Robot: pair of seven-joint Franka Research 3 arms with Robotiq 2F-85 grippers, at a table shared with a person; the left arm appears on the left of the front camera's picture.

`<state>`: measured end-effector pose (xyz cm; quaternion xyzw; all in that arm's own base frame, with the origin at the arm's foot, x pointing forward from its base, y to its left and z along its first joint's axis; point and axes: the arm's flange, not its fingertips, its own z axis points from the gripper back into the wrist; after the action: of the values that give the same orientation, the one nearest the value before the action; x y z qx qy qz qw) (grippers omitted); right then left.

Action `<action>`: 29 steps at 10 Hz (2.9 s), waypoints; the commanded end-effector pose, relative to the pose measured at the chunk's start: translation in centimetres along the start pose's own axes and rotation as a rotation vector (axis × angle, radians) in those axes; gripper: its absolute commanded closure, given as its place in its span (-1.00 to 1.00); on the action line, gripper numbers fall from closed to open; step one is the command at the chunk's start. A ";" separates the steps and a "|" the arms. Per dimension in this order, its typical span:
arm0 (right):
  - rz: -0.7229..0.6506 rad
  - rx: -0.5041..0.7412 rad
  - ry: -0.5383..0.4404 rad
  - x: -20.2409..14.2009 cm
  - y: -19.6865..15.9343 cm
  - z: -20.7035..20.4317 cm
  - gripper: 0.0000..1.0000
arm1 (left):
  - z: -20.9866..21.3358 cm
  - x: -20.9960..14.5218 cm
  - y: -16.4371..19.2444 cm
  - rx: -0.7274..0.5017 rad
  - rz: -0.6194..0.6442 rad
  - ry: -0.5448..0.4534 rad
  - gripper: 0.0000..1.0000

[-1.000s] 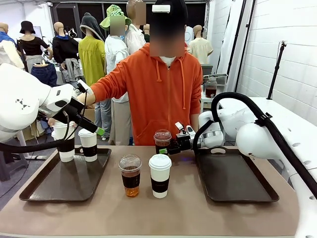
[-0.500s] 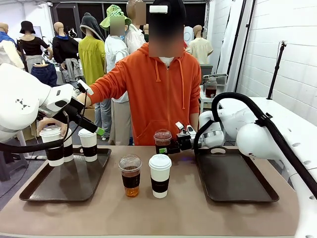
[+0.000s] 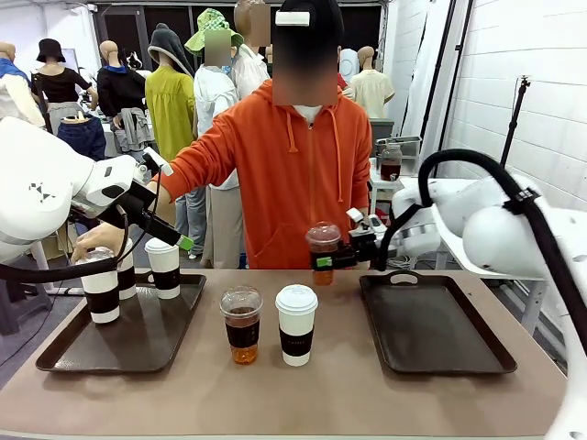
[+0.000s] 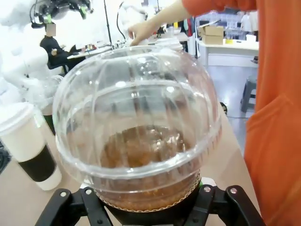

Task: Distribute the coffee onto the tray.
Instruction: Pick up one iced Americano and place it on the right Handle tray.

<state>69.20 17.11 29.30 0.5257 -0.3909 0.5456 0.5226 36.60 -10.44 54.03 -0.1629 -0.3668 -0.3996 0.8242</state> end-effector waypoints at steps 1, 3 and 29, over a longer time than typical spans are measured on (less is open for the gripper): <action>0.008 -0.009 -0.055 1.5 4.0 3.4 -0.36 | -0.1 -0.3 0.1 -0.015 0.002 -0.008 -1.00; 0.014 -0.030 -0.058 1.9 6.1 6.7 -0.36 | -0.1 -0.3 0.1 -0.015 0.002 -0.008 -1.00; -0.014 -0.248 -0.075 -8.3 5.4 15.5 -0.53 | -0.1 -0.3 0.1 -0.015 0.002 -0.008 -1.00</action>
<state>65.03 -0.52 23.50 0.4735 -0.4675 0.4821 0.5699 36.60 -10.44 54.04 -0.1628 -0.3668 -0.3996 0.8242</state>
